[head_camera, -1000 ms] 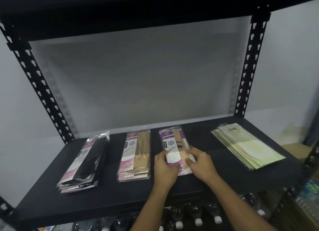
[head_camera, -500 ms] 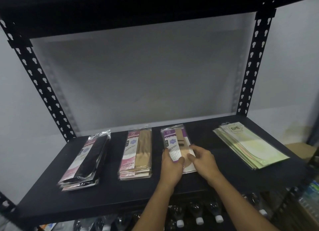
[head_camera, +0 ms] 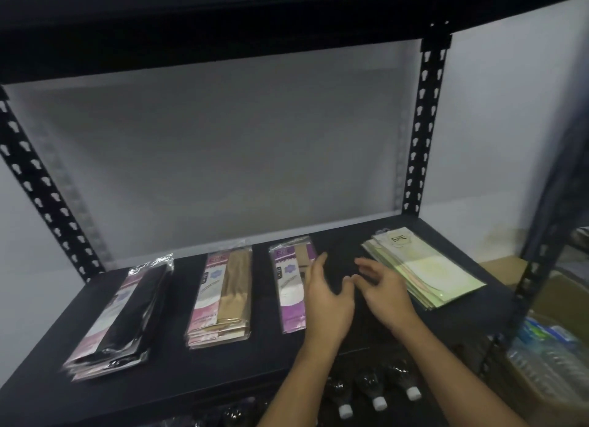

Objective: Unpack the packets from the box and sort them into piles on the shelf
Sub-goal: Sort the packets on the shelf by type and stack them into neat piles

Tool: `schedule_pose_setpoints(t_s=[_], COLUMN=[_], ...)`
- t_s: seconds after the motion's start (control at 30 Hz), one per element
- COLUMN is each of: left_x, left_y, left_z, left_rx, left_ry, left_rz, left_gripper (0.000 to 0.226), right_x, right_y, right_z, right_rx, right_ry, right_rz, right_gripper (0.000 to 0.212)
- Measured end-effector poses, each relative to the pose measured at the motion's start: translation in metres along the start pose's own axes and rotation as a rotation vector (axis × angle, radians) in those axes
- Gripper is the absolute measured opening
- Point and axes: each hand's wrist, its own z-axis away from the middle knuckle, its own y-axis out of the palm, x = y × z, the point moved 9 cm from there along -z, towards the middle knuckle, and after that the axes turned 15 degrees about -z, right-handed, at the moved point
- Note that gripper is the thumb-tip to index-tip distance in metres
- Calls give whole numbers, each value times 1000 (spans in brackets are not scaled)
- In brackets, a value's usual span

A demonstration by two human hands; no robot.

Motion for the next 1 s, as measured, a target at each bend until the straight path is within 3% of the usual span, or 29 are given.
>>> schedule_pose_setpoints(t_s=[0.27,0.43,0.67,0.87,1.0], left_x=[-45,-45,-47,-45,-40], left_y=[101,136,156,158,157], left_z=[13,15,12,8,7], left_rx=[235,296,284,233,239], left_ry=[17,-57,-86,-77,-82], left_rz=[92,118,71,19,7], left_gripper=[57,62,70,56,60], right_x=[17,6,-30,-31,-31], right_y=[-119,-157,-170,-163,-157], right_z=[-13,-26,-36,-38,-39], right_rx=[-229,-239,-246,-183,-145], right_ry=[-122,-157,-6,-5,6], right_rz=[210,458,362,367,351], right_gripper=[20,30,43,42,42])
